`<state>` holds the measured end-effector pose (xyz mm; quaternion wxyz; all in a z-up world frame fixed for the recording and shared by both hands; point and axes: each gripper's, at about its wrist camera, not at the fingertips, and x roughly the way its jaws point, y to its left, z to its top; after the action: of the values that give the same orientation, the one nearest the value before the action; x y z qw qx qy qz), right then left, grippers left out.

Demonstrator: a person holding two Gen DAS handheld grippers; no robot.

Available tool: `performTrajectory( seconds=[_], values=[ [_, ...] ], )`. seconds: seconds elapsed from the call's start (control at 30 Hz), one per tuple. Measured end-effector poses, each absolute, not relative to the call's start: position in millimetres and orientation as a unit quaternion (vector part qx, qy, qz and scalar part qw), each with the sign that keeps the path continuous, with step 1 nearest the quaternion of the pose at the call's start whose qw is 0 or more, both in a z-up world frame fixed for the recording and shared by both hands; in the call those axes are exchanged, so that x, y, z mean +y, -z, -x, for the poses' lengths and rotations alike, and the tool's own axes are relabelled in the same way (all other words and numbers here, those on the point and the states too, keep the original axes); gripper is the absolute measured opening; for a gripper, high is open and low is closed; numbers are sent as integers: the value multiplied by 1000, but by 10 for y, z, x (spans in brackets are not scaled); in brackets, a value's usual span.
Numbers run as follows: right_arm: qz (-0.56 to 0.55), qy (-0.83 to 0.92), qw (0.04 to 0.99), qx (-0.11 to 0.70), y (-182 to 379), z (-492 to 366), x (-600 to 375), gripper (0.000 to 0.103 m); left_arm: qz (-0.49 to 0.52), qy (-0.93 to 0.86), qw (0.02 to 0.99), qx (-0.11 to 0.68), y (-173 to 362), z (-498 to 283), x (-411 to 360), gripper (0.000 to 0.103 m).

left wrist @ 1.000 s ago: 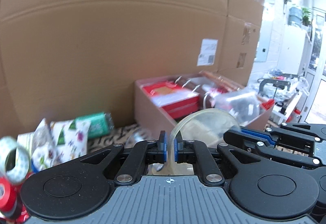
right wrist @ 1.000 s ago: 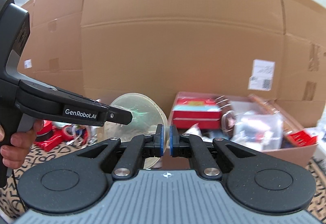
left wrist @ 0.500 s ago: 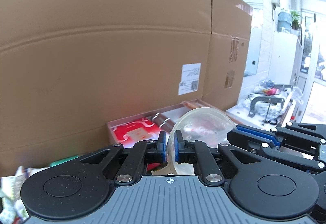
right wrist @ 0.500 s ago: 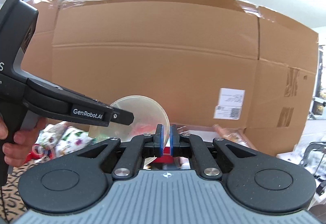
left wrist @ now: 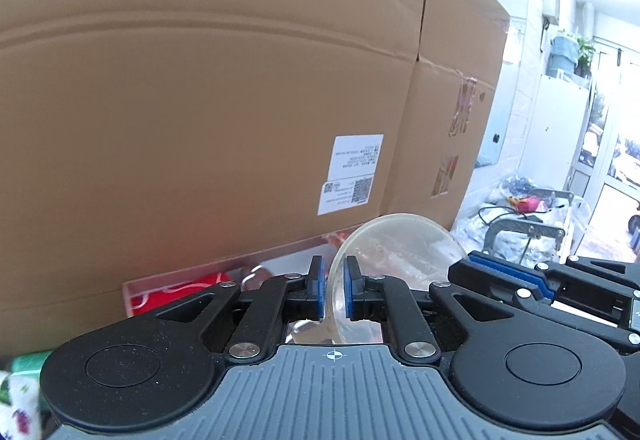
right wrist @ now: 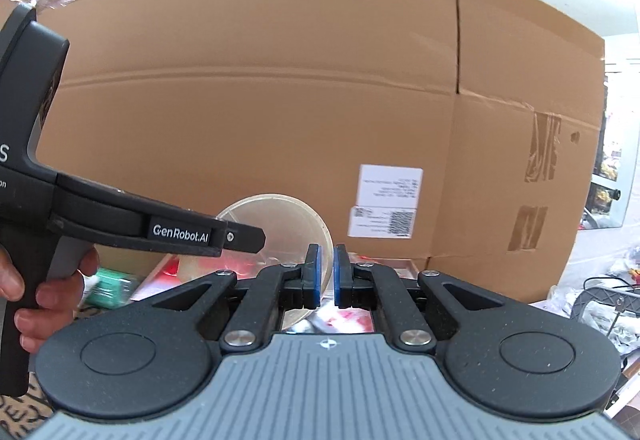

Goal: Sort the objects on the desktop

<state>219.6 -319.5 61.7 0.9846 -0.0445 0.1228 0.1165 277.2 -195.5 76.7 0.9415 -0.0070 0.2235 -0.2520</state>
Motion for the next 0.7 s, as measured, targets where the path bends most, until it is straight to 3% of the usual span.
performTrajectory(
  seconds=[0.53, 0.63, 0.7],
  values=[
    [74, -93, 977, 178, -251, -2718, -3182, 7, -14, 243, 935, 257, -355, -3233, -2124, 9],
    [88, -89, 975, 182, -231, -2733, -3155, 8, -15, 247, 934, 260, -346, -3254, -2119, 34],
    [92, -87, 973, 190, -220, -2760, -3141, 11, -14, 241, 934, 264, -332, -3291, -2131, 41]
  ],
)
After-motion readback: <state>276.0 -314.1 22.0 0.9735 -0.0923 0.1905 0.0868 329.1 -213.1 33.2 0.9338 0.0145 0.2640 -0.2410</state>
